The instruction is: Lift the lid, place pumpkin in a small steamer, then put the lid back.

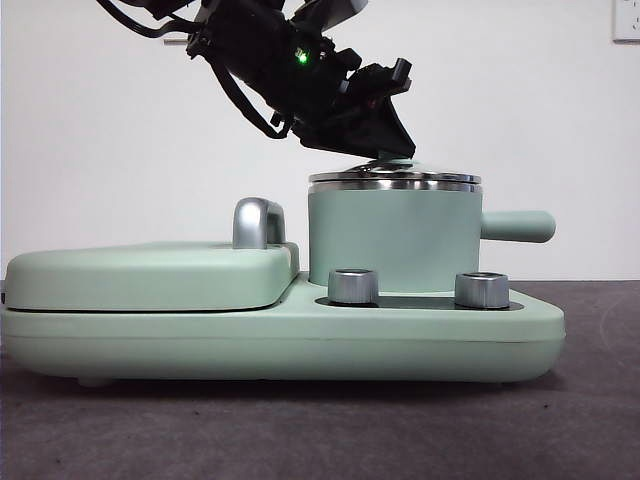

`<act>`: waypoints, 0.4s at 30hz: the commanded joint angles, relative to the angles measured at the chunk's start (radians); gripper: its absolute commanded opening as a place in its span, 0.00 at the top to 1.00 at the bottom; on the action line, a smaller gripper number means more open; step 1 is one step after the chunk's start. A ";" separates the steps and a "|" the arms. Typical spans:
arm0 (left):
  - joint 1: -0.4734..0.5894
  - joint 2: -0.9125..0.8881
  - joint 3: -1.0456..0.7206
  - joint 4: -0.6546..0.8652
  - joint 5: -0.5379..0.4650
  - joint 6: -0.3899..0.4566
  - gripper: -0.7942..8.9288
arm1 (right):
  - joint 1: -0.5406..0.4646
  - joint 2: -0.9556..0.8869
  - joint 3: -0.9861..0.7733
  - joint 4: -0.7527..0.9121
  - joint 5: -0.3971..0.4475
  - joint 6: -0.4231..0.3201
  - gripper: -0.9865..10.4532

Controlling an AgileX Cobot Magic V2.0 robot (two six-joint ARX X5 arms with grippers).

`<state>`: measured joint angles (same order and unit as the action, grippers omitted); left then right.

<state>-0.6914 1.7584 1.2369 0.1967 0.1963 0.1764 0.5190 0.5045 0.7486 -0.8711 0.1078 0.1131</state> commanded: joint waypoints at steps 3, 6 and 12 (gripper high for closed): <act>-0.006 -0.014 0.017 -0.013 0.002 0.010 0.91 | 0.008 0.003 0.005 0.010 0.006 0.011 0.60; -0.006 -0.014 0.017 -0.021 0.003 -0.003 0.91 | 0.008 0.003 0.005 0.010 0.006 0.011 0.60; -0.006 -0.005 0.017 -0.047 0.015 -0.040 0.91 | 0.008 0.003 0.005 0.010 0.024 0.012 0.60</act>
<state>-0.6914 1.7512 1.2369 0.1574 0.2031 0.1448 0.5190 0.5045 0.7486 -0.8711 0.1280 0.1135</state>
